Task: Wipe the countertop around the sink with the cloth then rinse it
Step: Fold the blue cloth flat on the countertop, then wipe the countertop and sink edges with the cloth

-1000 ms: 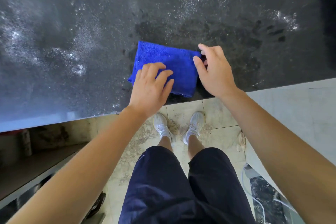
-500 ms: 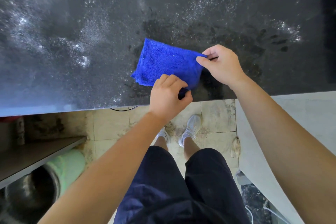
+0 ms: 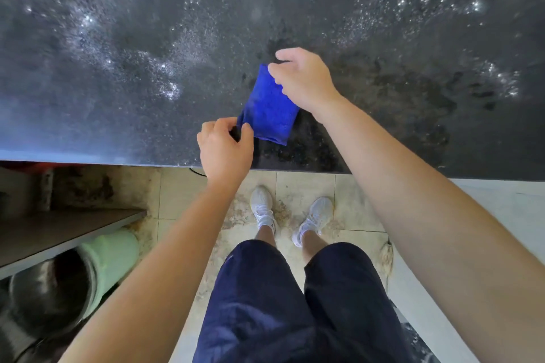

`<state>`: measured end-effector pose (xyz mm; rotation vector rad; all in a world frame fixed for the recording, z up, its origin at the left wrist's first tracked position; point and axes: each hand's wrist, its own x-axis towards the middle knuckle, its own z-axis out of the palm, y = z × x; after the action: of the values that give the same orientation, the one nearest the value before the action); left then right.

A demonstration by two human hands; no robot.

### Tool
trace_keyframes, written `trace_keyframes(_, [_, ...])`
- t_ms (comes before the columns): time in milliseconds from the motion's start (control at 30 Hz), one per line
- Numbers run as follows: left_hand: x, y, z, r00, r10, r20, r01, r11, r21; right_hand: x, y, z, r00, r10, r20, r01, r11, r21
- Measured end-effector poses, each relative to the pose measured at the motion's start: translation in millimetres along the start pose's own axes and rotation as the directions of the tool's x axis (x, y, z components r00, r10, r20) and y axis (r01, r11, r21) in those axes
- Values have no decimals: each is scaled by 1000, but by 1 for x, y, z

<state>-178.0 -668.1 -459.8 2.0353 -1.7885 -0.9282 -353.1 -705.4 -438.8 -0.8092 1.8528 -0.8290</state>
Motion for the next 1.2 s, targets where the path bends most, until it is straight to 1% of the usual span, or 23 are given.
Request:
trace_keyframes(33, [2, -6, 0, 1000, 17, -10, -16, 999, 33, -1, 3, 3, 1000, -14, -16, 13, 999, -33])
trace_keyframes(100, [2, -11, -1, 986, 156, -62, -154, 987, 38, -8, 14, 1, 987, -106, -123, 98, 993, -67])
trace_keyframes(167, [1, -13, -1, 933, 347, -92, -343, 937, 61, -19, 25, -4, 926, -281, -250, 245, 955, -167])
trace_keyframes(200, [2, -15, 1, 896, 438, -75, -430, 897, 100, -22, 34, -7, 892, -360, -273, 301, 924, -236])
trace_keyframes(267, [2, -22, 10, 827, 561, 21, -553, 807, 207, -26, 54, -9, 844, -492, -212, 363, 817, -448])
trace_keyframes(300, [2, -25, 15, 810, 583, 66, -579, 776, 249, -27, 65, -8, 836, -530, -144, 361, 727, -584])
trace_keyframes(333, [3, -28, 19, 805, 587, 88, -586, 762, 273, -26, 76, -7, 840, -536, -82, 340, 638, -691])
trace_keyframes(367, [4, -29, 21, 805, 587, 91, -586, 760, 280, -26, 83, -6, 852, -520, -56, 309, 587, -749])
trace_keyframes(400, [5, -31, 22, 806, 586, 86, -584, 762, 277, -26, 85, -5, 868, -492, -61, 277, 584, -763])
trace_keyframes(433, [6, -32, 22, 805, 587, 83, -585, 764, 272, -27, 83, -3, 884, -461, -74, 258, 614, -746])
trace_keyframes(500, [8, -33, 21, 800, 594, 86, -593, 761, 265, -27, 72, -2, 932, -347, -101, 216, 760, -613])
trace_keyframes(567, [10, -36, 20, 793, 600, 102, -604, 755, 257, -29, 59, -3, 973, -175, -151, 102, 912, -396])
trace_keyframes(600, [12, -37, 19, 790, 604, 108, -610, 753, 247, -29, 55, -2, 981, -82, -176, 25, 951, -307])
trace_keyframes(667, [15, -38, 19, 789, 603, 119, -613, 759, 218, -29, 49, -1, 976, 98, -196, -131, 978, -161])
trace_keyframes(700, [15, -38, 18, 793, 596, 127, -609, 767, 204, -27, 47, 0, 968, 153, -198, -175, 980, -95])
trace_keyframes(767, [16, -37, 14, 806, 570, 159, -592, 787, 175, -25, 41, 0, 966, 204, -160, -206, 979, 7])
trace_keyframes(833, [16, -32, 8, 811, 552, 195, -580, 801, 148, -30, 35, -4, 956, 287, -63, -272, 947, 171])
trace_keyframes(900, [15, -24, 2, 789, 572, 225, -608, 779, 152, -42, 32, -13, 941, 336, 30, -328, 889, 319])
trace_keyframes(967, [15, -15, 0, 746, 604, 282, -658, 734, 169, -56, 36, -27, 946, 320, 49, -307, 838, 451])
trace_keyframes(1033, [11, 4, 1, 696, 588, 413, -697, 691, 191, -76, 42, -53, 950, 312, 6, -244, 731, 638])
trace_keyframes(1100, [6, 27, 4, 643, 514, 568, -728, 641, 245, -99, 48, -87, 938, 331, -106, -151, 663, 733])
trace_keyframes(1133, [3, 40, 6, 610, 486, 626, -753, 601, 268, -112, 51, -106, 914, 361, -183, -104, 647, 756])
trace_keyframes(1200, [-5, 63, 12, 537, 436, 722, -806, 519, 286, -135, 56, -142, 835, 427, -347, -22, 656, 754])
